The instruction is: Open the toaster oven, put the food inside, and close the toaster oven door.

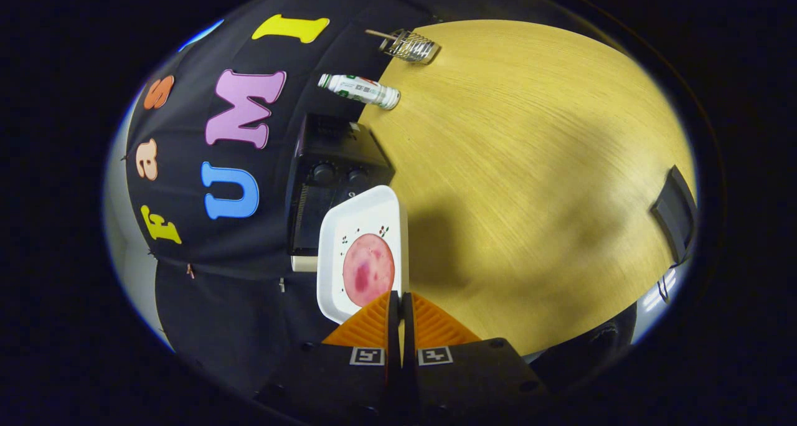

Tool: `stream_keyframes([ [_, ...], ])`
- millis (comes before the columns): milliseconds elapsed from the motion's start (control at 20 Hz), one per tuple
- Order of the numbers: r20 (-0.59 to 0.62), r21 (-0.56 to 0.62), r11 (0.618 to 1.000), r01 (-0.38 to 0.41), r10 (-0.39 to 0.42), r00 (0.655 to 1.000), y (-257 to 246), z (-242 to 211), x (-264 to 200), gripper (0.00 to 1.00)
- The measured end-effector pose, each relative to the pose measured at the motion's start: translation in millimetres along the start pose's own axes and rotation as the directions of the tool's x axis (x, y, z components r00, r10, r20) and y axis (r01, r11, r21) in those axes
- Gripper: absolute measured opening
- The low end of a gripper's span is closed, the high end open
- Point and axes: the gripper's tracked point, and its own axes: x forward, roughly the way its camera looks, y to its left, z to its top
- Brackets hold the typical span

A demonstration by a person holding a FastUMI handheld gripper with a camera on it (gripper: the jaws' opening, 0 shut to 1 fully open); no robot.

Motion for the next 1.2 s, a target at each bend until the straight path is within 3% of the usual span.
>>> stream_keyframes([
  [350, -0.031, -0.055, 0.997, -0.057, 0.056, 0.998, 65, -19, 66, 0.05],
  [600, -0.036, -0.07, 0.997, -0.039, 0.037, 0.999, 83, -24, 112, 0.05],
  [950, 0.008, 0.035, 0.998, -0.042, 0.042, 0.999, 100, -23, 174, 0.05],
  [1200, 0.079, 0.117, 0.989, -0.087, 0.078, 0.994, 117, -10, 208, 0.05],
])
